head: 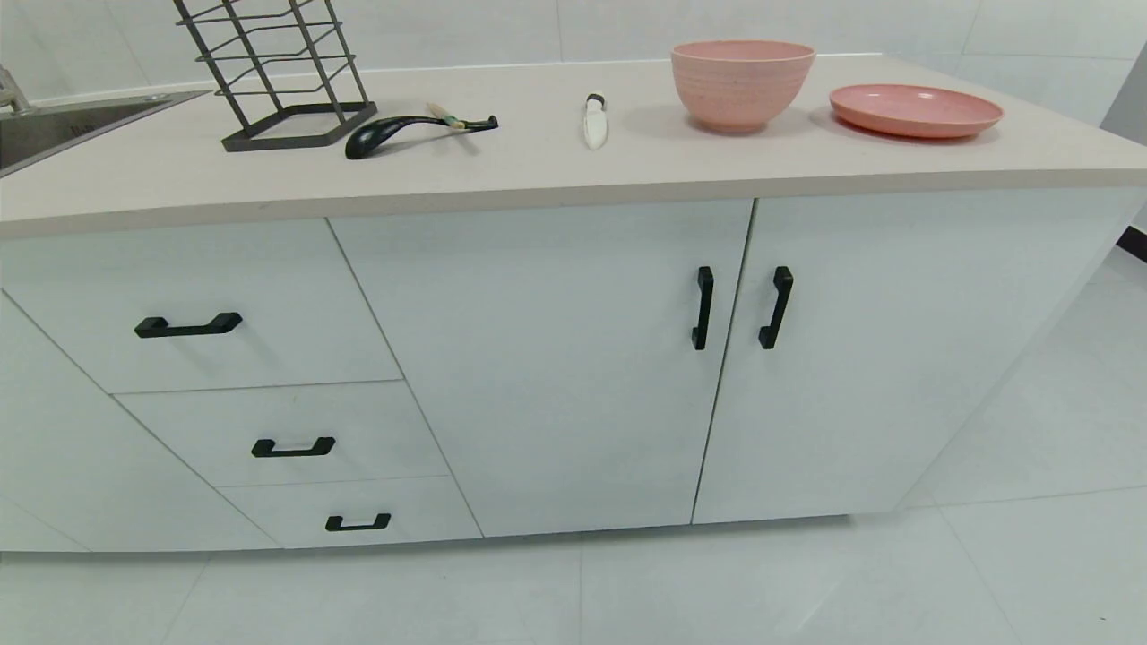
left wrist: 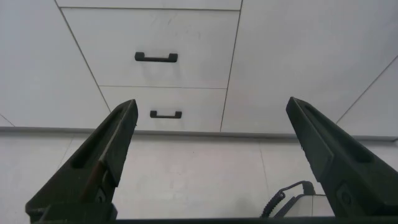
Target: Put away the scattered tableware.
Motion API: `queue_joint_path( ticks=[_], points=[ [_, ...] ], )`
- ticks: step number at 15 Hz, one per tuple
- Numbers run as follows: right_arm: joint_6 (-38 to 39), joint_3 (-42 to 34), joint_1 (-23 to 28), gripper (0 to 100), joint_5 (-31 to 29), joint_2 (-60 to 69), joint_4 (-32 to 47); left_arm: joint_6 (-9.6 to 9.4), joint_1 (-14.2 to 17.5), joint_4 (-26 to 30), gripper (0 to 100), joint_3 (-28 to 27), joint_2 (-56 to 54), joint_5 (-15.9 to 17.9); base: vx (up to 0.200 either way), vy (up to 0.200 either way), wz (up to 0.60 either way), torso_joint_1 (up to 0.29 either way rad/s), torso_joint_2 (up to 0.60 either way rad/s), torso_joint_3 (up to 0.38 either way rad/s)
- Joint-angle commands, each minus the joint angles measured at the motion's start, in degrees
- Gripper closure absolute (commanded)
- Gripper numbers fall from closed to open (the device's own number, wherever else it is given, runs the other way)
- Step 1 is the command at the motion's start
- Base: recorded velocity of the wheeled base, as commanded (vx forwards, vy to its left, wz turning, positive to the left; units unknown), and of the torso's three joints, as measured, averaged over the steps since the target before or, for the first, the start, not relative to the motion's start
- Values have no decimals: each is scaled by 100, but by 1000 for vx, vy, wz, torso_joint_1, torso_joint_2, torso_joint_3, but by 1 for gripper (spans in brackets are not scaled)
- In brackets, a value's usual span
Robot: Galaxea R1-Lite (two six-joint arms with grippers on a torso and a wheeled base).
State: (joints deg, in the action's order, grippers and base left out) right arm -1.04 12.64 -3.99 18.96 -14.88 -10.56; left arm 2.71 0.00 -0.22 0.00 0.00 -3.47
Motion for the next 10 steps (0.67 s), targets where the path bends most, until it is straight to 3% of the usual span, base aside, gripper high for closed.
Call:
queue_joint_path(
  ticks=[1,2,6,8,9,10],
  points=[
    [-107,168,-269,0,223,-1131,-263,2,0,-4,0,0,9,-4,0,0,0,0,0,0],
    [-116,142,-296,0,249,-1350,-482,2,0,-4,0,0,9,-4,0,0,0,0,0,0],
    [-125,-236,-542,0,337,-3504,-2855,2,0,-4,0,0,9,-4,0,0,0,0,0,0],
    [-274,-983,-542,0,759,-5015,-5255,2,0,-4,0,0,9,-4,0,0,0,0,0,0],
    [-301,-1053,-524,0,1014,-5543,-5984,2,0,-4,0,0,9,-4,0,0,0,0,0,0],
    [-327,-1000,-480,0,1189,-5842,-6222,2,0,-4,0,0,9,-4,0,0,0,0,0,0]
  ],
)
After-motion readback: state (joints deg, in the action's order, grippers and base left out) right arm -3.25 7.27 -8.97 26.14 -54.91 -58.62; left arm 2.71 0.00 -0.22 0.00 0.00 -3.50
